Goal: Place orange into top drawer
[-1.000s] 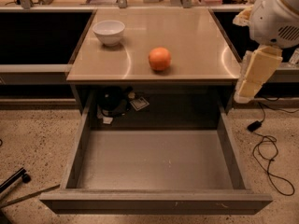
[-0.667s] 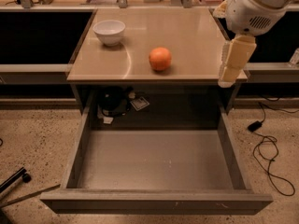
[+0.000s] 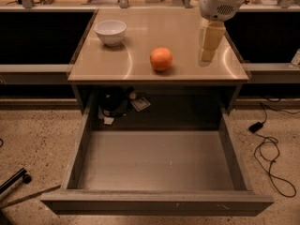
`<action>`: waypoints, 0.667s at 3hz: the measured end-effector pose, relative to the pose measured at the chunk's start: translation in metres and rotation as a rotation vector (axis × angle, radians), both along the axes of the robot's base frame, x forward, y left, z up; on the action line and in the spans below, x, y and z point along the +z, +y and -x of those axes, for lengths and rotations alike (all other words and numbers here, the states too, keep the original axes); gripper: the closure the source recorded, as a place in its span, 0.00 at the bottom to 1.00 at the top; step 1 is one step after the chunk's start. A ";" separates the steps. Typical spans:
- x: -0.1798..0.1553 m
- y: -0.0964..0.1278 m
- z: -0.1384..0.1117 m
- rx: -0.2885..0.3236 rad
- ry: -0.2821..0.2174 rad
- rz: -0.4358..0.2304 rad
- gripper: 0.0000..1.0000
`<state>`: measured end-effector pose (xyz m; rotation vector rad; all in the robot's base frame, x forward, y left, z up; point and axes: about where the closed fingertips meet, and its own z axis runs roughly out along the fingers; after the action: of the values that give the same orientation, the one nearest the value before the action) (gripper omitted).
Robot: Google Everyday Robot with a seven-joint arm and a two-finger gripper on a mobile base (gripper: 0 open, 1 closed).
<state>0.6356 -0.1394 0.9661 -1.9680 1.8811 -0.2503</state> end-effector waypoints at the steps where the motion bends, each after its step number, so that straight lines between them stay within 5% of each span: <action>1: -0.018 0.023 -0.027 0.043 0.018 0.002 0.00; 2: -0.018 0.024 -0.027 0.043 0.018 0.002 0.00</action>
Offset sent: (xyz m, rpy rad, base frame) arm 0.0218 0.0188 -0.0147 -0.0033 0.0152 0.0353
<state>0.6627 -0.1159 0.9477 -2.0158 1.8485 -0.2228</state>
